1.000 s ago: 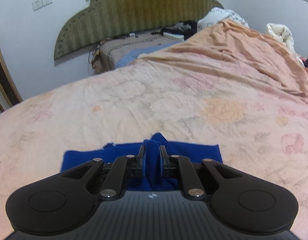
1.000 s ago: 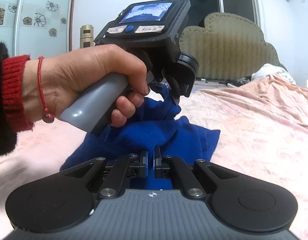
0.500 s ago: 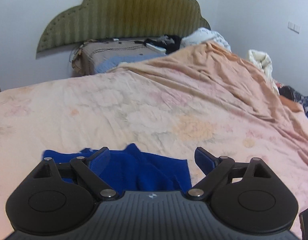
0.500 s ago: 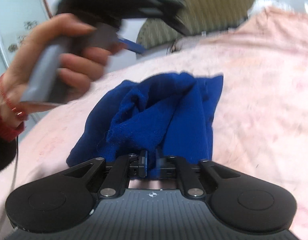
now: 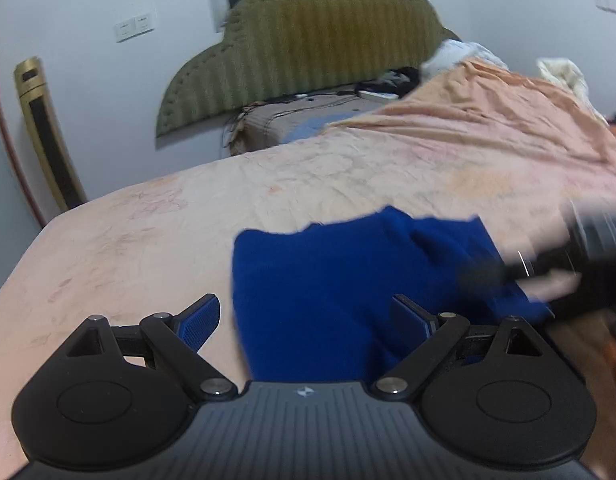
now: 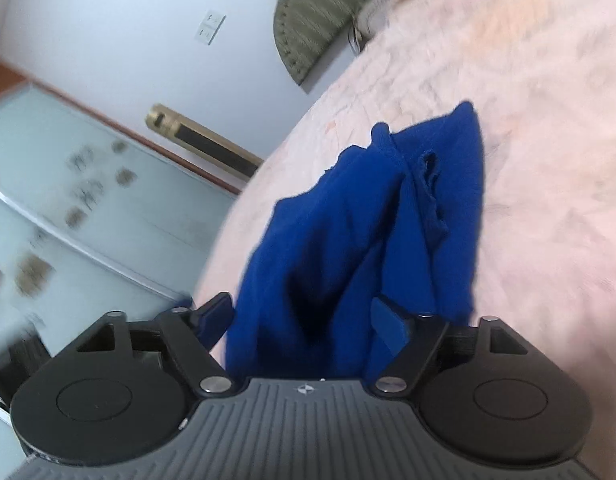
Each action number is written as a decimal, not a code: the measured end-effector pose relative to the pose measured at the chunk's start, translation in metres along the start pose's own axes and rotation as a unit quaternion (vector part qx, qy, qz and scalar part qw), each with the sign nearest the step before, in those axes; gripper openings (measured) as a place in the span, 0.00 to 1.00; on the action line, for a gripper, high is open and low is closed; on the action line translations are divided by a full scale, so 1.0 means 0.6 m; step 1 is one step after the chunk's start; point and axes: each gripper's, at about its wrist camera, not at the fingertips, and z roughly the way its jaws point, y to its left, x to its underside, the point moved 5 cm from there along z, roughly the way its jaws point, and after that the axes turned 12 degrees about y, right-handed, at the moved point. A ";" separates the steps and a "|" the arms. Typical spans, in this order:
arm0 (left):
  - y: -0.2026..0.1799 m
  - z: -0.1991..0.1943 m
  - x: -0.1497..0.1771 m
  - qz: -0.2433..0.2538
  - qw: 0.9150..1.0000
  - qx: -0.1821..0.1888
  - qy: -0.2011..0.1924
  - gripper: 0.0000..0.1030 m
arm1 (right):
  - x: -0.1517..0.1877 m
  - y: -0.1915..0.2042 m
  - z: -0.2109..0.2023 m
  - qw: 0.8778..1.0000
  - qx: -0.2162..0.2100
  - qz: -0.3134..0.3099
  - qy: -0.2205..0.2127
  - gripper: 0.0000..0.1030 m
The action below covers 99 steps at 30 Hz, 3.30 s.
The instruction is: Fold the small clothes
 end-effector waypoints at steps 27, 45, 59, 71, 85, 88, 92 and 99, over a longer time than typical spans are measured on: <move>-0.111 -0.005 0.058 0.087 0.995 0.053 -0.019 0.90 | -0.104 0.040 -0.008 0.984 0.146 -0.093 -0.046 0.17; -0.088 -0.007 0.091 0.027 0.998 0.061 0.020 0.90 | 0.093 0.081 -0.074 0.946 0.245 -0.214 -0.009 0.48; -0.067 -0.017 0.104 0.005 0.998 0.054 0.026 0.90 | 0.116 0.041 -0.081 0.973 0.193 -0.125 -0.001 0.11; -0.057 -0.016 0.113 -0.014 0.998 0.050 0.027 0.90 | 0.125 0.038 -0.094 0.956 0.261 -0.133 -0.023 0.46; 0.040 0.009 0.156 -0.181 0.962 0.201 0.044 0.78 | 0.118 0.041 -0.051 0.962 0.241 -0.130 -0.014 0.32; 0.034 0.011 0.158 -0.176 0.958 0.222 0.052 0.25 | 0.118 0.042 -0.043 0.964 0.236 -0.121 -0.014 0.20; 0.052 -0.007 0.161 -0.181 0.959 0.217 0.024 0.08 | 0.123 0.051 -0.049 0.975 0.196 -0.103 -0.019 0.17; 0.042 -0.019 0.166 -0.146 0.974 0.170 0.036 0.11 | 0.139 0.055 -0.038 0.954 0.267 -0.137 -0.014 0.26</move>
